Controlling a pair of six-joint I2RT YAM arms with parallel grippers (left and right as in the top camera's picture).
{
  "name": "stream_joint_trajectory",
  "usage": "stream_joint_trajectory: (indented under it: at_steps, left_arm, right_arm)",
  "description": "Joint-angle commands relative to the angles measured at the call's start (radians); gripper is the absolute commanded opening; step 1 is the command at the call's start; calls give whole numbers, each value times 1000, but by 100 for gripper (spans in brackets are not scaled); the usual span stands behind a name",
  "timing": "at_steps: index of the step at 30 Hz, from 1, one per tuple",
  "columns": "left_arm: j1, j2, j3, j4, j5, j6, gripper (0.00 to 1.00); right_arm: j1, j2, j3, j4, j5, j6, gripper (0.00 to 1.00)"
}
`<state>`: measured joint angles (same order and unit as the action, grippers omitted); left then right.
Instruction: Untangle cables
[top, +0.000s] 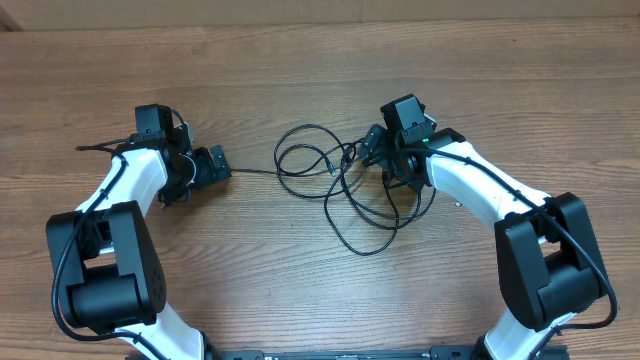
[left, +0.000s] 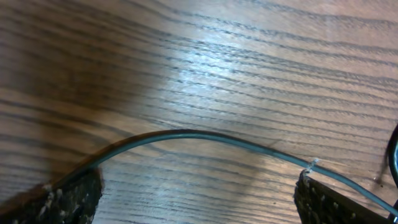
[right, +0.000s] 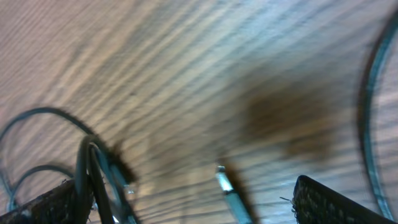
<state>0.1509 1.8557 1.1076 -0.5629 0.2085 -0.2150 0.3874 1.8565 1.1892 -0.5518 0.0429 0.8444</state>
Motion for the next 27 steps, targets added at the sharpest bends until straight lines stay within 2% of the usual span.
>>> stream_joint_trajectory:
  at_steps: [1,8,11,15,18,21,25,27]
  left_arm:
    - [-37,54,-43,5,76,66,100]
    - [-129,54,-43,45,107,128,100]
    - [-183,54,-43,64,176,262,100]
    - [-252,54,-43,79,237,343,100]
    - [-272,53,-16,51,242,343,100]
    - [-268,39,47,-46,313,385,100]
    - [-241,19,78,-92,413,410,99]
    - [-229,18,78,-90,407,392,100]
  right_arm:
    - [-17,-3,8,-23,107,56,100]
    - [-46,-3,8,-41,66,67,100]
    - [-45,-3,8,-45,29,64,100]
    - [-43,-3,8,-56,29,56,100]
    - [-44,-7,21,-48,8,-38,100]
    - [-49,-24,106,-92,-38,-196,100]
    - [-48,-31,269,-214,-111,-294,100]
    - [-41,-31,329,-227,-190,-325,100]
